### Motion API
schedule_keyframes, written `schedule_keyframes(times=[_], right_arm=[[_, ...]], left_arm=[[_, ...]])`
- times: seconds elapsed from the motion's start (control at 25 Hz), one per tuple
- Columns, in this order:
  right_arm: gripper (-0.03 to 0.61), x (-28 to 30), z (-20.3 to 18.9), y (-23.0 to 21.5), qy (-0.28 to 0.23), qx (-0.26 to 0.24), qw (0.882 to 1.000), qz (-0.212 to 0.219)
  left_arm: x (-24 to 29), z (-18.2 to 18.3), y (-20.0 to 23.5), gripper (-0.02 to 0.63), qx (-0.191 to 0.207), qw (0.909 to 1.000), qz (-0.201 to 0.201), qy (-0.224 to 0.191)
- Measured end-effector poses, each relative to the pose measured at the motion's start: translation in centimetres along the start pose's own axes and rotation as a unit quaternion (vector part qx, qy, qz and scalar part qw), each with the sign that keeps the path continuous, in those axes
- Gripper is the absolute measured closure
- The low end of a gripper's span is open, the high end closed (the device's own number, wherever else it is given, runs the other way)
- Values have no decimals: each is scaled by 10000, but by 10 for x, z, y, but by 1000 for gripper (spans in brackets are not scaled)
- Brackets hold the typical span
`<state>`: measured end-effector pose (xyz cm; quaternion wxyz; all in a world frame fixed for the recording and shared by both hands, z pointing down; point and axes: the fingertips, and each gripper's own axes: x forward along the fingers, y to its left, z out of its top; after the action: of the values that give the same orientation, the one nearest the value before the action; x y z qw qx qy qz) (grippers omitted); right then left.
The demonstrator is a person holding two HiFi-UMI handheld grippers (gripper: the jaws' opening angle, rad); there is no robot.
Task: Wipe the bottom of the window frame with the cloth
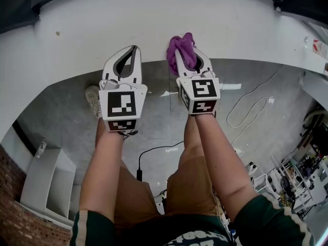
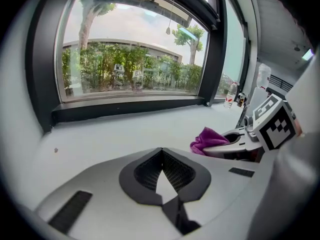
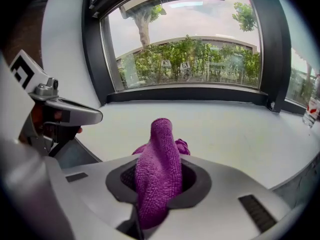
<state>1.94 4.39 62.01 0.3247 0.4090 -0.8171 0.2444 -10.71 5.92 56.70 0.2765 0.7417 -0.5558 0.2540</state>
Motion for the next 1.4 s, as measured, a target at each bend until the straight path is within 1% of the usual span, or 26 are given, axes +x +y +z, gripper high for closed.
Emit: schedule_keyframes(times=[0.28, 0.6, 0.76, 1.2, 1.4], right_arm=[[492, 15, 9, 47, 36, -323, 9990, 307], [492, 26, 15, 83, 68, -550, 9975, 444], [492, 34, 20, 108, 133, -762, 9951, 615], [492, 52, 31, 152, 205, -1012, 9937, 446], [491, 62, 36, 183, 235, -1103, 9920, 561]], left_arm=[[-12, -8, 24, 606, -57, 9999, 162, 5], [-29, -27, 49, 606, -244, 9991, 354, 32], [-41, -34, 64, 606, -371, 9982, 475, 4], [-74, -51, 116, 606, -596, 9951, 793, -45], [-89, -59, 135, 606, -719, 9928, 951, -60]])
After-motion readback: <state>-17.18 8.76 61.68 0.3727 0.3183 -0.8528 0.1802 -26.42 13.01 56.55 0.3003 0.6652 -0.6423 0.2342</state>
